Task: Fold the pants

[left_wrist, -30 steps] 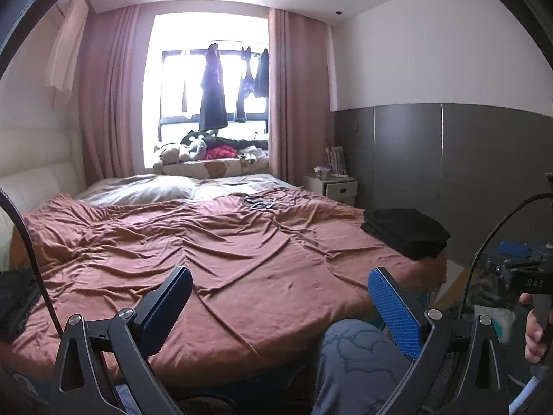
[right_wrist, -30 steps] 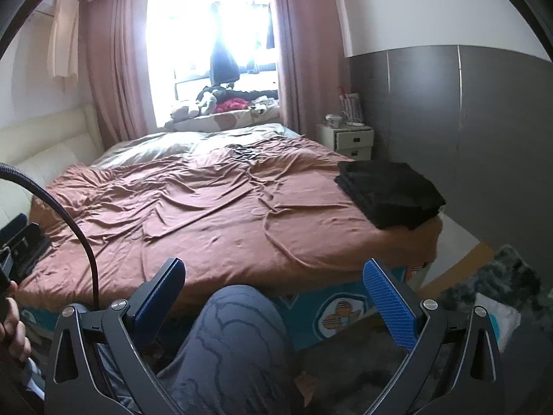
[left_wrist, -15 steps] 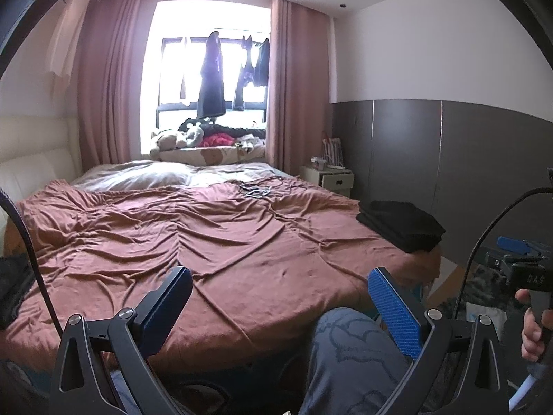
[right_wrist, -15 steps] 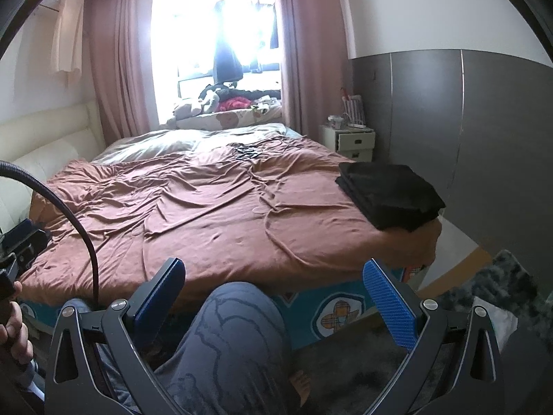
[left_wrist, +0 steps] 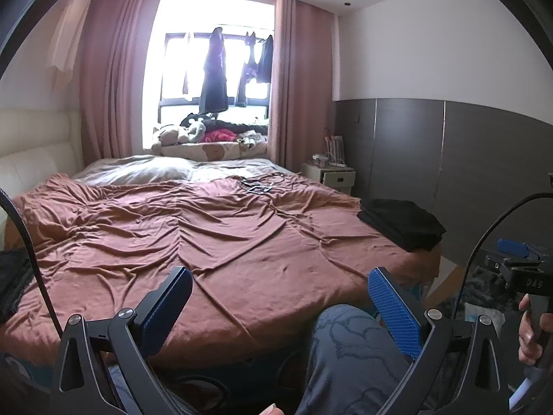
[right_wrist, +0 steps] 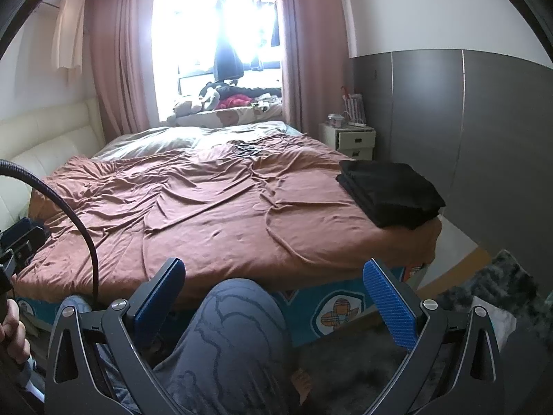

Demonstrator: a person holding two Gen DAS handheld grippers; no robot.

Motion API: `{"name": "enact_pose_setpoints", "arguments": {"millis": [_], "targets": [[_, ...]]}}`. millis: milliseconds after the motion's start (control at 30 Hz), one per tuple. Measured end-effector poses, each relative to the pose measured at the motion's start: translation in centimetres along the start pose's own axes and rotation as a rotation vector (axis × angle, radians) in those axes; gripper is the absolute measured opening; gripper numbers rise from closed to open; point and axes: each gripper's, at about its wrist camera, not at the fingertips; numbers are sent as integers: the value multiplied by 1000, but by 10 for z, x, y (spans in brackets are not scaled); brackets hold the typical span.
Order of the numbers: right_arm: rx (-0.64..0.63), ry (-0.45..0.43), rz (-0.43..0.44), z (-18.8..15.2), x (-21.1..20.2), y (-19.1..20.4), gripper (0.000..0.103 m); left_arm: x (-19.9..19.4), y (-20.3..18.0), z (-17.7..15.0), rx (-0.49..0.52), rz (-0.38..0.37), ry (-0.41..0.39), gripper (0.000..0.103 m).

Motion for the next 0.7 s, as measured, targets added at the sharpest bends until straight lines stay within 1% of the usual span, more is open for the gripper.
{"name": "enact_pose_setpoints", "arguments": {"millis": [400,467,700], "targets": [[-1,6,11,0,2,-3,103,1,3,-1,-11,7,11,103],[-6,7,6,0,3,-2,103,1,4,-1,-17,-1,14,103],[-3,14,2,0,4,-2,103,2,5,-3,-21,4,20,103]]}}
Point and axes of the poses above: each gripper's, at about its wrist camera, not at the fingertips, and x roughly the way its jaws point, y to its left, z to its top, and after that the axes turned 6 degrees about -z, right-handed
